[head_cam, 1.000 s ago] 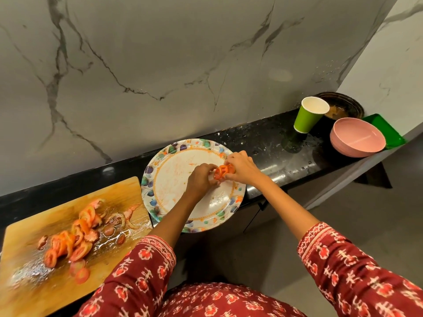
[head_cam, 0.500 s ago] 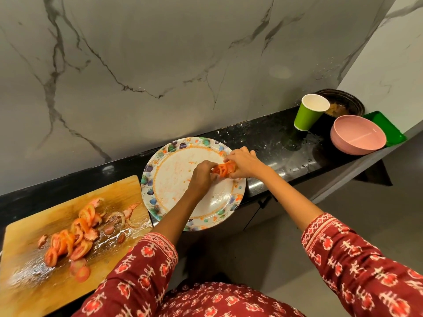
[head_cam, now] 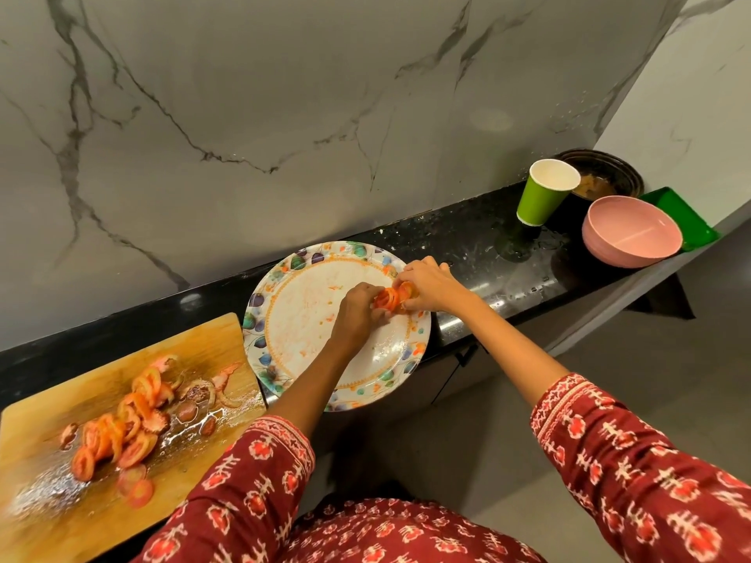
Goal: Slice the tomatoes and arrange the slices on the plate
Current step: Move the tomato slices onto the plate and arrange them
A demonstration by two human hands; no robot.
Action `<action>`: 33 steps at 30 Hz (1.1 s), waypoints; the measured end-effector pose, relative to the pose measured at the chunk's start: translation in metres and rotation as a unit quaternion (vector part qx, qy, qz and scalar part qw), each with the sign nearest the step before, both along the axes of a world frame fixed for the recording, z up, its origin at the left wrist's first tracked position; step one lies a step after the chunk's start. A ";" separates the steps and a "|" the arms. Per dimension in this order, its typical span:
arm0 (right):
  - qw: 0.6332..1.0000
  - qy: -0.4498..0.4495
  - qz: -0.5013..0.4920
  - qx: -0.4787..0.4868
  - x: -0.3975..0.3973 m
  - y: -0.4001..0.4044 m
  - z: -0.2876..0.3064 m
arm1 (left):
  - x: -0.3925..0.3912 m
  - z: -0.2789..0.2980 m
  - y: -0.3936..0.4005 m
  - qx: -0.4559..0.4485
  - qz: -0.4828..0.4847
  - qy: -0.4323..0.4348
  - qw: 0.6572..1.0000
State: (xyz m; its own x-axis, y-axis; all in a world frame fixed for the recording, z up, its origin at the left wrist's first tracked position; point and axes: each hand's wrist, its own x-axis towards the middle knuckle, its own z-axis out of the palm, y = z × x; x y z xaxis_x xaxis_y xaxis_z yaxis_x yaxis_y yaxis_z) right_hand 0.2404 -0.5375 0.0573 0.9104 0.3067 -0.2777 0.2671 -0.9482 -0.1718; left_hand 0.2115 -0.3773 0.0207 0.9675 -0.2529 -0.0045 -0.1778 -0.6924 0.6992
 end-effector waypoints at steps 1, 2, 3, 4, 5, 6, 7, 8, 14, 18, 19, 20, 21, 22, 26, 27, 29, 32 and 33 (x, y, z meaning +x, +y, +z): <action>1.000 0.007 -0.002 0.010 0.000 0.000 0.001 | 0.000 0.000 -0.001 -0.001 0.002 0.001 1.000; 0.999 0.017 -0.006 0.026 0.000 -0.001 0.001 | 0.001 0.000 -0.001 -0.002 0.003 0.003 1.000; 0.999 0.029 -0.011 0.044 -0.001 -0.002 0.003 | 0.001 0.000 -0.001 -0.002 0.005 0.004 1.000; 0.997 0.040 -0.014 0.058 -0.001 -0.003 0.004 | 0.000 0.000 -0.001 -0.001 0.006 0.003 1.000; 0.997 0.045 -0.014 0.066 -0.002 -0.005 0.004 | 0.000 0.000 0.000 0.001 0.007 0.002 1.000; 0.996 0.047 -0.011 0.070 -0.002 -0.006 0.003 | -0.001 -0.001 0.000 0.002 0.007 0.001 1.000; 0.996 0.044 -0.008 0.072 -0.002 -0.007 0.001 | -0.001 -0.001 0.000 0.002 0.009 0.002 1.000; 0.997 0.039 -0.003 0.071 -0.002 -0.007 0.000 | -0.002 -0.001 0.001 0.000 0.011 0.003 1.000; 0.996 0.023 0.005 0.085 -0.002 -0.015 -0.007 | -0.003 0.000 0.000 0.004 0.016 0.002 1.000; 0.994 0.022 0.000 0.104 -0.003 -0.020 -0.007 | -0.002 0.000 -0.002 0.004 0.012 0.001 1.000; 0.994 0.019 0.002 0.106 -0.003 -0.022 -0.006 | -0.002 0.000 -0.002 0.004 0.011 0.001 1.000; 0.994 0.017 0.003 0.109 -0.003 -0.023 -0.006 | -0.002 0.000 -0.003 0.004 0.012 0.001 1.000; 0.993 0.015 0.000 0.115 -0.002 -0.025 -0.006 | -0.002 0.000 -0.002 0.002 0.014 0.002 1.000; 0.992 0.013 -0.004 0.124 -0.002 -0.028 -0.006 | -0.002 -0.001 -0.002 -0.001 0.017 0.004 1.000; 0.987 0.020 -0.022 0.155 -0.002 -0.040 -0.007 | -0.004 -0.006 0.000 -0.003 0.027 0.008 1.000; 0.988 0.023 -0.020 0.151 -0.003 -0.041 -0.007 | -0.004 -0.007 0.000 -0.002 0.029 0.009 1.000; 0.990 0.017 -0.020 0.141 -0.004 -0.042 -0.008 | -0.004 -0.009 0.001 -0.002 0.033 0.011 0.999; 0.988 -0.005 -0.030 0.149 -0.008 -0.037 -0.006 | -0.005 -0.009 0.005 -0.006 0.044 0.014 0.999; 0.987 -0.014 -0.033 0.155 -0.009 -0.034 -0.003 | -0.005 -0.009 0.007 -0.006 0.047 0.013 0.999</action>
